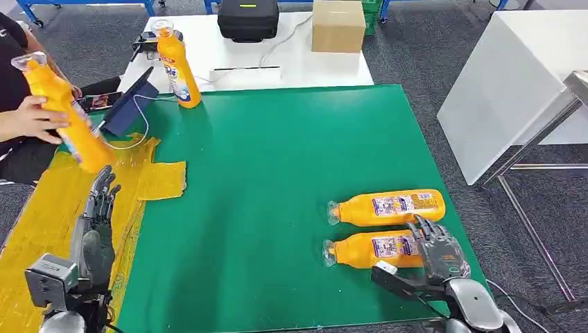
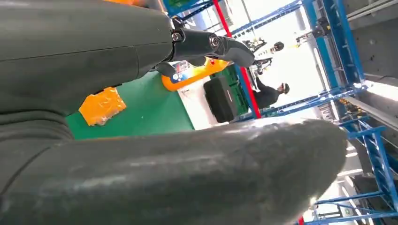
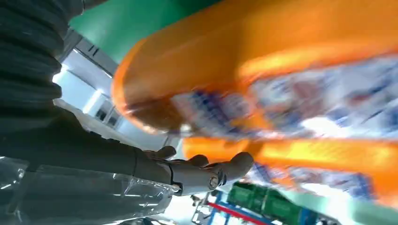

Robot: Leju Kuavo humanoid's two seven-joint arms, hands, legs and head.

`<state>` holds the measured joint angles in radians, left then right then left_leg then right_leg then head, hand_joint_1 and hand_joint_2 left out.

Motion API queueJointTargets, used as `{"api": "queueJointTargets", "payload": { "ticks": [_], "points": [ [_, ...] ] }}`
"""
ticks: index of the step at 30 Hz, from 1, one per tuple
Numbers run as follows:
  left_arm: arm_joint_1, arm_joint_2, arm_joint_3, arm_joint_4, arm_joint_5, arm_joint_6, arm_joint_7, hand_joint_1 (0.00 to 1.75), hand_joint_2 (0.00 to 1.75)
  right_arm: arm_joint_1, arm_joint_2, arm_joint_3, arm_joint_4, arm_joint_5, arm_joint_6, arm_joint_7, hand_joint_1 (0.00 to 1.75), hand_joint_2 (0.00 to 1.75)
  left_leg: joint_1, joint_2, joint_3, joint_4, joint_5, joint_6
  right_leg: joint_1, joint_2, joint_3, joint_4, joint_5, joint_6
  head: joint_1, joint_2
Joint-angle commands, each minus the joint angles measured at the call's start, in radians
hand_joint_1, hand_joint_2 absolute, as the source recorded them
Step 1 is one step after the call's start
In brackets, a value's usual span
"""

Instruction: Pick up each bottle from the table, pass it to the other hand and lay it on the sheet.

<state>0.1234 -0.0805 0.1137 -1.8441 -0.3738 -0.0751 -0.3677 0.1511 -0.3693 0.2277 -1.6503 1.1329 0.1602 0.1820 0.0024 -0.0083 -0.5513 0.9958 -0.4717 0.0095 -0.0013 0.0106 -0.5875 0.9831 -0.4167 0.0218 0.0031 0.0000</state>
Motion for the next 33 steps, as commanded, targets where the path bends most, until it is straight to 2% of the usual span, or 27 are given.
{"api": "queueJointTargets", "payload": {
  "ticks": [1,2,3,5,9,12,15,18,22,25,28,31,33],
  "points": [
    [-0.081,-0.002,-0.020,0.090,0.010,-0.004,0.011,0.00,0.00,-0.080,-0.052,0.211,0.175,-0.036,0.122,-0.027,1.45,1.75,0.001,0.000,0.003,-0.002,0.000,0.000,0.001,-0.001,0.004,-0.003,0.000,0.000,0.000,0.000],
    [-0.098,-0.001,-0.030,0.090,0.009,-0.005,0.018,0.00,0.00,-0.081,-0.073,0.244,0.166,-0.045,0.145,-0.032,1.68,1.75,0.001,-0.001,0.004,-0.002,0.000,0.000,0.001,-0.002,0.005,-0.003,0.000,0.000,0.000,0.000],
    [-0.098,0.001,-0.032,0.089,0.013,-0.001,0.031,0.00,0.00,-0.078,-0.087,0.258,0.162,-0.067,0.158,-0.016,1.75,1.75,0.001,0.000,0.004,-0.001,0.000,0.000,0.001,-0.001,0.004,-0.003,0.000,0.000,0.000,0.000],
    [-0.095,0.005,-0.031,0.110,0.016,0.003,0.026,0.00,0.00,-0.057,-0.135,0.286,0.156,-0.096,0.155,-0.011,1.75,1.75,0.000,-0.001,0.004,-0.001,0.000,0.000,0.000,-0.002,0.005,-0.002,0.000,0.001,0.001,0.000],
    [-0.090,0.007,-0.030,0.115,0.018,0.006,0.017,0.00,0.00,-0.050,-0.144,0.285,0.158,-0.102,0.144,-0.011,1.75,1.75,0.000,-0.003,0.010,-0.003,0.000,0.000,0.000,-0.004,0.010,-0.004,0.000,0.001,0.000,0.000],
    [-0.111,0.008,-0.040,0.107,0.020,0.002,0.020,0.00,0.00,-0.068,-0.189,0.360,0.115,-0.115,0.201,0.000,1.75,1.75,0.001,-0.001,0.010,-0.002,0.000,-0.001,0.001,-0.004,0.011,-0.004,0.000,0.000,0.000,0.000],
    [-0.127,0.011,-0.054,0.122,0.020,-0.001,0.037,0.00,0.00,-0.037,-0.259,0.403,0.061,-0.164,0.230,0.026,1.75,1.75,0.000,-0.003,0.011,-0.001,0.000,0.000,0.001,-0.005,0.011,-0.002,-0.001,0.000,0.000,0.000],
    [-0.126,0.013,-0.061,0.115,0.027,-0.002,0.039,0.00,0.00,-0.040,-0.254,0.411,0.047,-0.180,0.211,0.049,1.75,1.75,0.000,-0.005,0.013,-0.001,0.000,0.000,0.001,-0.007,0.013,-0.003,-0.001,0.001,0.000,0.000],
    [-0.120,0.013,-0.061,0.109,0.029,-0.002,0.040,0.00,0.00,-0.038,-0.244,0.397,0.059,-0.199,0.199,0.066,1.75,1.75,0.001,-0.003,0.014,-0.002,-0.001,0.000,0.001,-0.004,0.014,-0.004,-0.001,0.000,0.000,0.000],
    [-0.100,0.017,-0.055,0.123,0.076,-0.041,0.085,0.00,0.00,-0.037,-0.155,0.337,0.057,-0.258,0.082,0.061,1.75,1.75,0.001,-0.002,0.015,-0.003,-0.001,0.000,0.001,-0.004,0.016,-0.005,-0.001,0.000,0.000,0.000],
    [-0.018,0.003,-0.003,0.142,0.342,-0.168,0.164,0.00,0.00,-0.019,-0.028,0.219,-0.023,-0.389,-0.064,-0.007,1.75,1.75,0.000,0.002,0.016,-0.003,-0.001,-0.001,0.001,0.000,0.015,-0.004,0.000,0.000,0.000,0.000],
    [0.035,0.002,-0.006,0.130,0.624,-0.274,0.233,0.00,0.00,-0.092,0.075,0.159,-0.099,-0.532,-0.010,-0.036,1.75,1.75,0.000,0.009,0.016,-0.004,-0.003,-0.002,0.000,0.006,0.013,-0.003,0.000,-0.001,0.000,0.000],
    [0.035,0.005,-0.031,0.123,0.665,-0.279,0.250,0.00,0.00,-0.153,0.100,0.160,-0.079,-0.564,0.022,-0.023,1.75,1.75,0.000,0.012,0.009,-0.002,-0.003,-0.002,0.000,0.010,0.008,0.000,0.001,-0.001,0.000,0.000]
  ]
}}
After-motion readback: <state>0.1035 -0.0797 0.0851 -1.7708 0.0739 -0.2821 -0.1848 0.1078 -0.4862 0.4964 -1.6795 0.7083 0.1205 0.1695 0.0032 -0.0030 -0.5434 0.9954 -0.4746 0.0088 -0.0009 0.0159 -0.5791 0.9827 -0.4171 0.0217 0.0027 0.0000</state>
